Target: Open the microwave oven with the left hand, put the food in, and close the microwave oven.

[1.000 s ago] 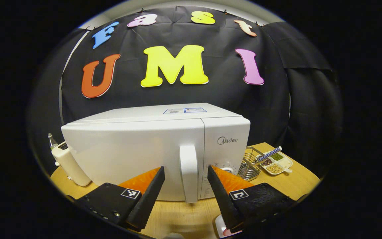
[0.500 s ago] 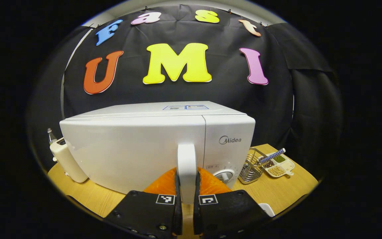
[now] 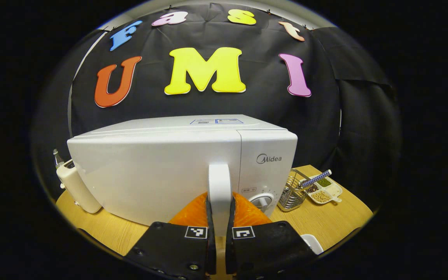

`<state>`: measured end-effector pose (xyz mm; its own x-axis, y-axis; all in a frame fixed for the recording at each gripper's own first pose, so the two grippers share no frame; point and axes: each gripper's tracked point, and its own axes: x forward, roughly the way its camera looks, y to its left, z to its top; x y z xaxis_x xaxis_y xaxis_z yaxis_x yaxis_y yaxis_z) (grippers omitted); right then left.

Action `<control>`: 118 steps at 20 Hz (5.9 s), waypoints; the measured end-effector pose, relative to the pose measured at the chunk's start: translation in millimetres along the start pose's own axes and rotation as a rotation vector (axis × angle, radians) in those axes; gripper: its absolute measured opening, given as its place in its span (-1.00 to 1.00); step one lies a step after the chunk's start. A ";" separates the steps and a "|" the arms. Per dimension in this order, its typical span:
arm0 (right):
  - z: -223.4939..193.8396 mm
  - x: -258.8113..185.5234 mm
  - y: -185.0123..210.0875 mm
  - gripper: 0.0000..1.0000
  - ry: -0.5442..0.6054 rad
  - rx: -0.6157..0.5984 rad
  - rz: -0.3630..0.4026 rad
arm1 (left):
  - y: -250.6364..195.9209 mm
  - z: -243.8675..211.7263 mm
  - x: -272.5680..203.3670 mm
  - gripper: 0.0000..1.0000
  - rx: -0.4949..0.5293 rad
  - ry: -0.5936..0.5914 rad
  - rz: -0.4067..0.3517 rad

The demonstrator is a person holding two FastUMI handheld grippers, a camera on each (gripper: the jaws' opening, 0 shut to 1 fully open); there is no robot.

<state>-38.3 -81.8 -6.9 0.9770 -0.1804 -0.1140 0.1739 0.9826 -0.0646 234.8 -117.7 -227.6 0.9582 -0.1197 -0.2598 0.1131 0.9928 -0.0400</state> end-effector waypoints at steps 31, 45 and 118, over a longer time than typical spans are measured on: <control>-42.1 -6.3 180.2 0.99 0.085 0.005 0.418 | 190.8 -59.5 -253.5 0.94 0.055 0.005 0.278; -67.2 7.4 217.6 1.00 0.132 -0.017 0.519 | 329.7 -93.8 -349.1 0.91 -0.008 0.073 0.581; -258.0 169.7 374.4 -0.93 0.748 0.825 0.445 | 186.9 65.8 -294.7 0.90 0.057 -0.068 0.169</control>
<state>160.8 244.4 -306.2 0.7051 0.4700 -0.5310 0.1333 0.6476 0.7502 -9.2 103.6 -95.1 0.9802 0.0476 -0.1924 -0.0379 0.9978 0.0538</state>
